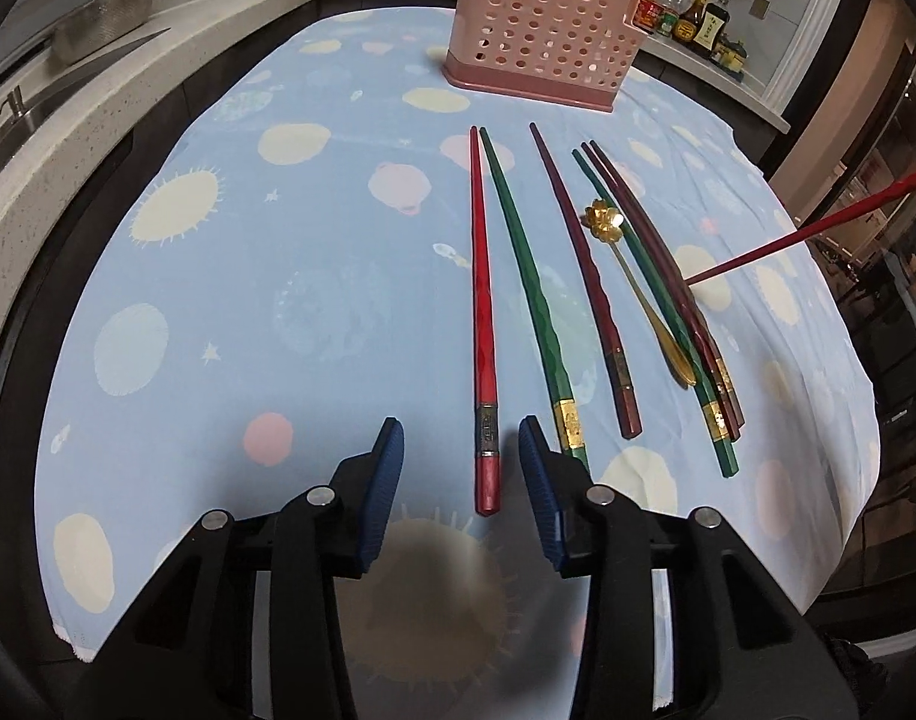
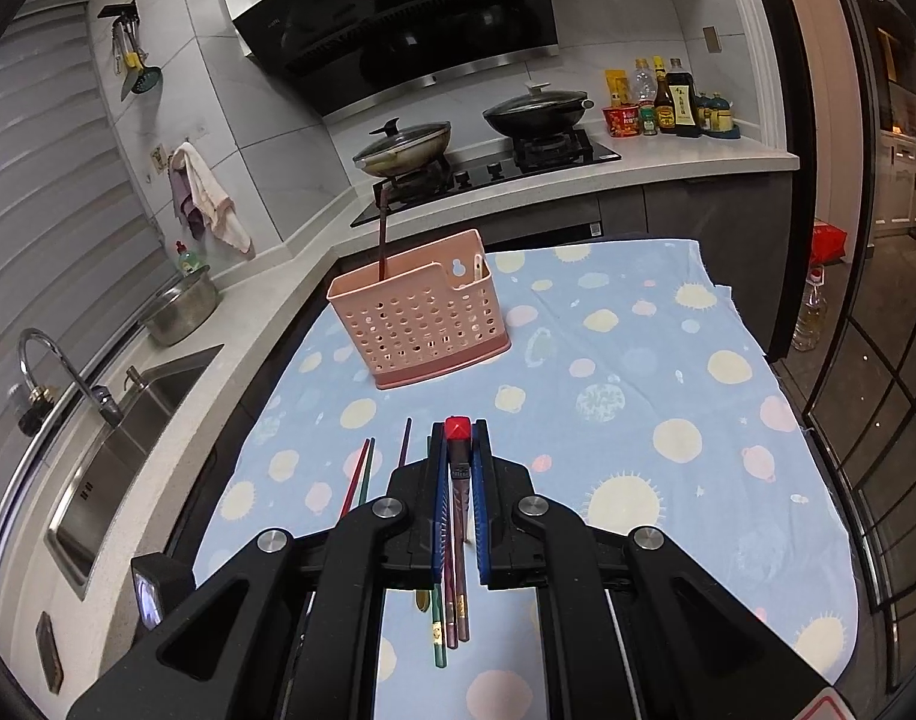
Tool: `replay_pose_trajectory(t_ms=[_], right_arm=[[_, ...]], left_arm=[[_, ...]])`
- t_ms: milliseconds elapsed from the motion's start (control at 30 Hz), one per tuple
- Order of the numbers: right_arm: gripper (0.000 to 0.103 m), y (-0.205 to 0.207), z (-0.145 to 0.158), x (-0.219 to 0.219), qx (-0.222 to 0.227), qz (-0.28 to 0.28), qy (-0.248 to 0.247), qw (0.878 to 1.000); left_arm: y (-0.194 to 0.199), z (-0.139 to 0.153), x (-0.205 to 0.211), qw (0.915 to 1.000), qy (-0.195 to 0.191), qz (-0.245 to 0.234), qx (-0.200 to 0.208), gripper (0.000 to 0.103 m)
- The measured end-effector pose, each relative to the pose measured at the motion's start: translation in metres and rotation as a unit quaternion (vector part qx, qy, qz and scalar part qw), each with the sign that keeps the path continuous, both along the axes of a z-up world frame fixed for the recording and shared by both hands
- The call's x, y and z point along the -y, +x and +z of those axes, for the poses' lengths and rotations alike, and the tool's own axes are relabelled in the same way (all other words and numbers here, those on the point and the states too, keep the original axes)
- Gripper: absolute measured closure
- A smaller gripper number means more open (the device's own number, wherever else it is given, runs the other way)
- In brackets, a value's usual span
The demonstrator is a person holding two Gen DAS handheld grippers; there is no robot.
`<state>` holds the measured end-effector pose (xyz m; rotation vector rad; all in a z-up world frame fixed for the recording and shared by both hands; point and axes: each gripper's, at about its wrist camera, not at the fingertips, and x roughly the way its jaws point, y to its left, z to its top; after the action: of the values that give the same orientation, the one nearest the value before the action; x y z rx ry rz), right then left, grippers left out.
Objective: Organize utensils
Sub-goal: 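Carry both chopsticks to the pink holder, drop them in, open both tools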
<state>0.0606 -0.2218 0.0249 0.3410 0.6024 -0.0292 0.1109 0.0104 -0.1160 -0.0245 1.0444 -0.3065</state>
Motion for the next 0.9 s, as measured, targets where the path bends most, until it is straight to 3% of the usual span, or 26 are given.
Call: replay_pose_trajectory(t_ms=[133,333,567,900], right_arm=[[0.096,-0.001,-0.001,0.0,-0.001,0.001,-0.001,1.0],[0.096,-0.003,0.002,0.001,0.003,-0.001,-0.003,1.0],[0.096,0.008,0.039,0.014,0.034,-0.007,0.0,0.999],[0.096,0.075,0.104,0.032,0.089,-0.006,-0.017,0.996]], left_arm=[[0.003,0.0,-0.002,1.0,-0.003,-0.002,-0.001,0.095],[0.001,0.019,-0.007,0.9998,-0.016,0.002,0.013,0.096],[0.014,0.113,-0.023,0.9946,-0.056,0.017,0.086,0.096],[0.079,0.243,-0.027,0.9754,-0.101,0.02,0.195,0.096]])
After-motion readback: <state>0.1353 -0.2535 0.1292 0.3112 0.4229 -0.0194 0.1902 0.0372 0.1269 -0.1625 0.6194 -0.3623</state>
